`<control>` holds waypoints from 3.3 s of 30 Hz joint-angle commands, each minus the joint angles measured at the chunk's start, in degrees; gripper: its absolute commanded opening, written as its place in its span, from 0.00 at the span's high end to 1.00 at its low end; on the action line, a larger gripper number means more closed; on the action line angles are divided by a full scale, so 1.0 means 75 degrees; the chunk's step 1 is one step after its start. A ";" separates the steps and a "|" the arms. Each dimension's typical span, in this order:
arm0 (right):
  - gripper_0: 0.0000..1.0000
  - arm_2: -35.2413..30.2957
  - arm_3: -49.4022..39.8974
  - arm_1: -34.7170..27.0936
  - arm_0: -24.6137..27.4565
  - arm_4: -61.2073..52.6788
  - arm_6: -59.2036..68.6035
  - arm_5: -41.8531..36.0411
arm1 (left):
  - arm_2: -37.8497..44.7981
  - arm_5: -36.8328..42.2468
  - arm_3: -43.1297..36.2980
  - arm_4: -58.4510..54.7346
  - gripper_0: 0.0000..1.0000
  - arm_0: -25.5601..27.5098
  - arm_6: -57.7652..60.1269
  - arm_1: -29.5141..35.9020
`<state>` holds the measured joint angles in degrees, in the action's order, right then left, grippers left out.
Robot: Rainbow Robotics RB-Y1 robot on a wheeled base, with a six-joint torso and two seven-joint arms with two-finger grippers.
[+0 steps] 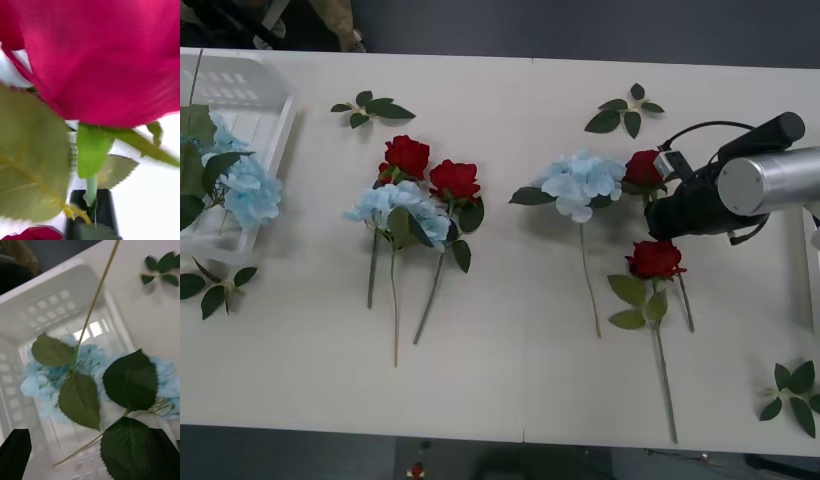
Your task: Put the red flowers into the right box and the blue flowers into the left box
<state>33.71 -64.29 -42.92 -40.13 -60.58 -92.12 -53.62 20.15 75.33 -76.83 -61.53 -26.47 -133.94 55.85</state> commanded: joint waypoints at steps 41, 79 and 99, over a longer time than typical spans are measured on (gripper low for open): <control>1.00 -0.5456 0.1447 -0.2469 0.1238 0.3355 -0.1440 -0.0890 | -0.1913 -0.1267 -0.3514 0.3423 0.12 0.1115 0.4722 -0.3732; 0.08 -0.4859 0.1377 -0.2458 0.1249 0.1632 -0.1288 -0.1031 | -0.3378 -0.2192 0.0986 0.3282 0.12 -0.1639 0.4792 -0.3650; 0.04 -0.5292 -0.6756 -0.2458 0.5105 0.0566 0.2474 -0.2765 | -0.4409 -0.2708 0.1888 0.3529 0.53 -0.1955 0.4862 -0.3885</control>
<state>-5.47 -110.70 -60.91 -3.54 -55.97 -77.25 -74.44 -14.03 55.99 -63.22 -36.01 -39.18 -100.86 26.71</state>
